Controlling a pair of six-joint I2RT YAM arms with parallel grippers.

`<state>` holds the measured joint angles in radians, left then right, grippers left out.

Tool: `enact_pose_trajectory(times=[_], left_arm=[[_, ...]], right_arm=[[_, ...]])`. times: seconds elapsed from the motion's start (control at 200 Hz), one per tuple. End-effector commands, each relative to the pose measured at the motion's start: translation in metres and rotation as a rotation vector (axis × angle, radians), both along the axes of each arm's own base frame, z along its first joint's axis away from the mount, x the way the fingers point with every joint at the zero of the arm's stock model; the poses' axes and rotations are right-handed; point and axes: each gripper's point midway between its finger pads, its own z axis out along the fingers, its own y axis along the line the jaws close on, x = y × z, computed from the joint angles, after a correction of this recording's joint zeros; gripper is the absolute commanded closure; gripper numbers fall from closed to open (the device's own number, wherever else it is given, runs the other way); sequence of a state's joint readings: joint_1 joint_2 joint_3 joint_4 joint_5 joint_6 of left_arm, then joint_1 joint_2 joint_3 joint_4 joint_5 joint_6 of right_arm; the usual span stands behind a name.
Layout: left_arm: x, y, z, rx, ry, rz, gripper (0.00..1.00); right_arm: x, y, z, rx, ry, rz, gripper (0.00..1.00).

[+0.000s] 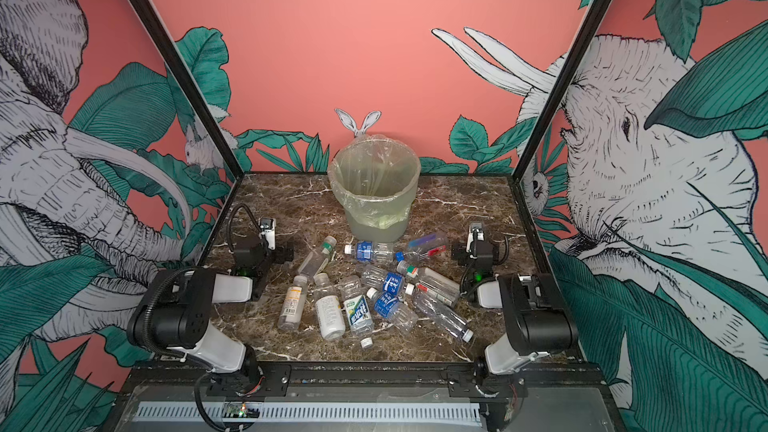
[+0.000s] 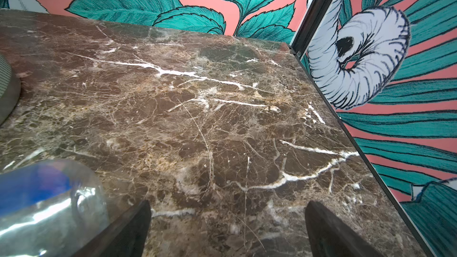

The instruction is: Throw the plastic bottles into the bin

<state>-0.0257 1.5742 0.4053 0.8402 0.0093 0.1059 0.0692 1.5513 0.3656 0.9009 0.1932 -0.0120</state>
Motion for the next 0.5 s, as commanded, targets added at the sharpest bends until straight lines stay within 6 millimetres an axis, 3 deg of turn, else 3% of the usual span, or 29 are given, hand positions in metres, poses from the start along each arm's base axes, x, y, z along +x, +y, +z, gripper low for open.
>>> enact_pose_trajectory(times=[0.0,0.495], left_arm=[[0.0061,-0.0011,0.0175,0.014,-0.056,-0.004,0.0],[0.0059,-0.0008,0.0163,0.016,-0.049,0.002,0.0]], right_arm=[[0.0065,0.0,0.0132,0.006,-0.05,0.003,0.01],[0.0086,-0.0005,0.0121,0.023,-0.039,0.012,0.01]])
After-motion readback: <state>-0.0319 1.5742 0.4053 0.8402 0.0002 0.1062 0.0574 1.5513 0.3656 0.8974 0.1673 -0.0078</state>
